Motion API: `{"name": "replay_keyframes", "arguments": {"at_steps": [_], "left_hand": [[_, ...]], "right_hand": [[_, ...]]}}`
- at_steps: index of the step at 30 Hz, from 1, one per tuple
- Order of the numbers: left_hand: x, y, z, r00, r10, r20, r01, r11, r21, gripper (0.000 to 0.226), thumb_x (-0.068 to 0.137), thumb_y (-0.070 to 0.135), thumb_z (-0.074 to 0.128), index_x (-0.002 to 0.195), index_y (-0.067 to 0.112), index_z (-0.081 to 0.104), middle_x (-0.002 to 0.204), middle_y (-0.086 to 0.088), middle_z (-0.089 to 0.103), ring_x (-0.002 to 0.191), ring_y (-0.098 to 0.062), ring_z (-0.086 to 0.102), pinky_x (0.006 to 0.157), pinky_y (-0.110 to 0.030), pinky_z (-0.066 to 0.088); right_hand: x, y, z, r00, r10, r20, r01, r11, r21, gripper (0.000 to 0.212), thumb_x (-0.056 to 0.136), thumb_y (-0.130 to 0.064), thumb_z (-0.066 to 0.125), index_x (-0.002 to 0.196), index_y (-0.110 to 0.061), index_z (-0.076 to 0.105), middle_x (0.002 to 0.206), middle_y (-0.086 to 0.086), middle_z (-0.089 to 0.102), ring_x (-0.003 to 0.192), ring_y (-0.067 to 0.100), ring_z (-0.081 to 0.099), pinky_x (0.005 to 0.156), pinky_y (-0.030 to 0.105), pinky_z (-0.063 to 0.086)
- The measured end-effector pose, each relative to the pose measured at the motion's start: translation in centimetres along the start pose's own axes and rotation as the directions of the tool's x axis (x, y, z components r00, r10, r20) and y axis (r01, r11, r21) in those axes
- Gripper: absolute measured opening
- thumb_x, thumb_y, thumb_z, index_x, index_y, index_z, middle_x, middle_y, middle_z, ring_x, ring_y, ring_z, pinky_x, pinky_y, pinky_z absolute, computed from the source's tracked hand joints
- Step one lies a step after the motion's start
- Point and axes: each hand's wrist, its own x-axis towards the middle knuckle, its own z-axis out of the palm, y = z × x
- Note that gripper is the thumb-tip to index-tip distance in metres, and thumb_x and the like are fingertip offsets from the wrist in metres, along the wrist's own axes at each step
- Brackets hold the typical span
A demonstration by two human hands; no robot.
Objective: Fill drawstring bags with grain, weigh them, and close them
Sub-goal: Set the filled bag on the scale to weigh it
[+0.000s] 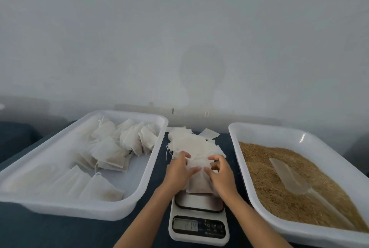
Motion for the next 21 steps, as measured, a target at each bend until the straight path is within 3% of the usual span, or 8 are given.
{"name": "replay_keyframes", "arguments": {"at_steps": [4, 6, 10, 14, 17, 21], "left_hand": [[-0.6, 0.5, -0.4, 0.989, 0.137, -0.058, -0.139, 0.989, -0.045, 0.026, 0.087, 0.021, 0.065, 0.11, 0.023, 0.051, 0.075, 0.01, 0.049, 0.074, -0.007, 0.052, 0.066, -0.014, 0.04], [-1.0, 0.8, -0.7, 0.979, 0.182, -0.091, -0.186, 0.982, -0.035, 0.018, 0.089, 0.018, 0.062, 0.104, 0.025, 0.054, 0.071, 0.012, 0.047, 0.066, -0.002, 0.048, 0.06, -0.01, 0.037], [-1.6, 1.7, -1.2, 0.963, 0.216, -0.163, -0.222, 0.975, -0.016, 0.013, 0.092, 0.013, 0.055, 0.089, 0.026, 0.053, 0.082, 0.007, 0.054, 0.066, -0.006, 0.051, 0.065, -0.017, 0.043], [-2.3, 2.8, -2.1, 0.932, 0.233, -0.277, -0.256, 0.965, -0.051, 0.023, 0.093, 0.005, 0.049, 0.107, 0.024, 0.051, 0.096, 0.005, 0.056, 0.079, -0.01, 0.054, 0.076, -0.03, 0.049], [-2.5, 3.6, -3.4, 0.896, 0.271, -0.352, -0.297, 0.955, -0.022, 0.026, 0.094, 0.007, 0.048, 0.114, 0.023, 0.053, 0.103, 0.008, 0.055, 0.078, -0.005, 0.052, 0.073, -0.022, 0.045], [-2.9, 4.1, -6.6, 0.863, 0.312, -0.398, -0.316, 0.947, 0.058, 0.001, 0.092, 0.019, 0.056, 0.091, 0.019, 0.056, 0.088, 0.009, 0.054, 0.068, -0.002, 0.048, 0.062, -0.013, 0.036]], "right_hand": [[-0.4, -0.8, -0.4, 0.998, -0.07, 0.001, 0.07, 0.997, 0.009, 0.024, 0.084, -0.001, 0.065, 0.1, -0.018, 0.057, 0.091, -0.007, 0.058, 0.085, 0.009, 0.056, 0.074, 0.017, 0.045], [-0.6, -1.4, -0.6, 0.995, -0.103, 0.002, 0.103, 0.994, 0.019, 0.022, 0.085, -0.001, 0.064, 0.098, -0.018, 0.059, 0.09, -0.004, 0.06, 0.084, 0.011, 0.057, 0.075, 0.019, 0.046], [-1.0, -2.7, -0.7, 0.986, -0.165, -0.003, 0.165, 0.985, 0.056, 0.019, 0.086, 0.0, 0.063, 0.093, -0.018, 0.06, 0.084, 0.002, 0.062, 0.082, 0.014, 0.059, 0.076, 0.025, 0.048], [-1.1, -4.6, -0.7, 0.97, -0.242, -0.015, 0.242, 0.963, 0.121, 0.014, 0.086, 0.003, 0.06, 0.084, -0.011, 0.058, 0.071, -0.001, 0.055, 0.068, 0.007, 0.052, 0.065, 0.014, 0.042], [-0.7, -6.4, -0.5, 0.955, -0.296, -0.015, 0.295, 0.943, 0.157, 0.012, 0.088, 0.001, 0.06, 0.083, -0.011, 0.058, 0.072, -0.004, 0.056, 0.068, 0.002, 0.053, 0.066, 0.011, 0.043], [0.2, -9.2, 0.6, 0.943, -0.332, 0.006, 0.326, 0.928, 0.18, 0.015, 0.09, -0.004, 0.059, 0.083, -0.017, 0.059, 0.077, -0.009, 0.061, 0.076, -0.003, 0.057, 0.07, 0.007, 0.045]]}}
